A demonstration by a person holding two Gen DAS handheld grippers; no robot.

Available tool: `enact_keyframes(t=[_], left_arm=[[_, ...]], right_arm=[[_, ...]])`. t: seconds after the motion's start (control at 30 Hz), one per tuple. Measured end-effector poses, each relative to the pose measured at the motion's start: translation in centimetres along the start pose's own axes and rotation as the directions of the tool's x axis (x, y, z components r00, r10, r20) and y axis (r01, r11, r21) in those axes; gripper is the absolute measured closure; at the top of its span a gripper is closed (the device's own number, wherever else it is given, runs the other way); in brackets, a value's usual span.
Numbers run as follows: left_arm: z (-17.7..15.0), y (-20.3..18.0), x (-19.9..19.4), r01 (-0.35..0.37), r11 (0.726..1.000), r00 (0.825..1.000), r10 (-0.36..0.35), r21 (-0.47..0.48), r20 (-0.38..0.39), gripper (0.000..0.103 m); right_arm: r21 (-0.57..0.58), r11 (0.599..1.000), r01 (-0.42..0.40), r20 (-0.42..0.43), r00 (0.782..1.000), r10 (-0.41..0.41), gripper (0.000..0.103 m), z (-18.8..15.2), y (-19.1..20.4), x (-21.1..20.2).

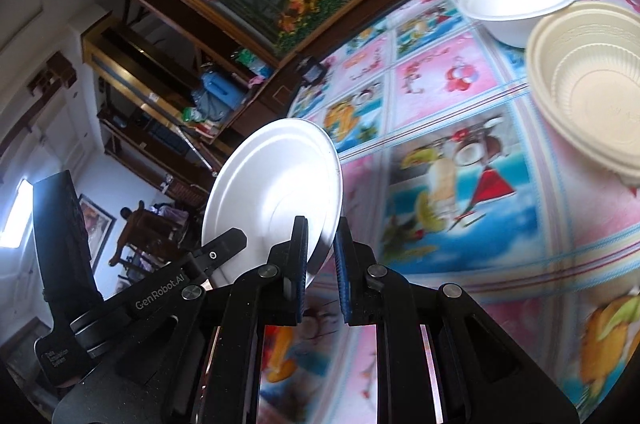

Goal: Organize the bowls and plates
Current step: 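Lift the white plate and carry it over the red plate stack, then lower the white plate onto the beige bowl and open the left gripper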

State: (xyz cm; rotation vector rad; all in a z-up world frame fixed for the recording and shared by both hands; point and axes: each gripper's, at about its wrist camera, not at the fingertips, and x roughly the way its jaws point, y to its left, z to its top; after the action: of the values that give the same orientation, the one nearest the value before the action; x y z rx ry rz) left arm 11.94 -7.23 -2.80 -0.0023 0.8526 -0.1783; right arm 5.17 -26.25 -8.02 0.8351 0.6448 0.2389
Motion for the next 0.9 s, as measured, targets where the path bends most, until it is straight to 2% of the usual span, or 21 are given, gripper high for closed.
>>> enact_keyframes(t=[0.23, 0.57, 0.9], left_arm=[[-0.7, 3.3, -1.9, -0.023, 0.999, 0.999, 0.024, -0.030, 0.025, 0.089], [-2.7, 9.1, -4.3, -0.071, 0.993, 0.997, 0.074, -0.096, 0.027, 0.087], [-4.9, 13.7, -4.0, -0.115, 0.982, 0.993, 0.112, -0.149, -0.031, 0.086]], right_arm=[[-0.045, 0.998, -0.043, -0.020, 0.999, 0.042, 0.088, -1.4, 3.1, 0.3], [-0.121, 0.988, -0.101, -0.113, 0.990, 0.087, 0.089, -4.9, 8.6, 2.1], [-0.180, 0.975, -0.130, -0.220, 0.971, 0.089, 0.089, -8.8, 12.1, 4.9]])
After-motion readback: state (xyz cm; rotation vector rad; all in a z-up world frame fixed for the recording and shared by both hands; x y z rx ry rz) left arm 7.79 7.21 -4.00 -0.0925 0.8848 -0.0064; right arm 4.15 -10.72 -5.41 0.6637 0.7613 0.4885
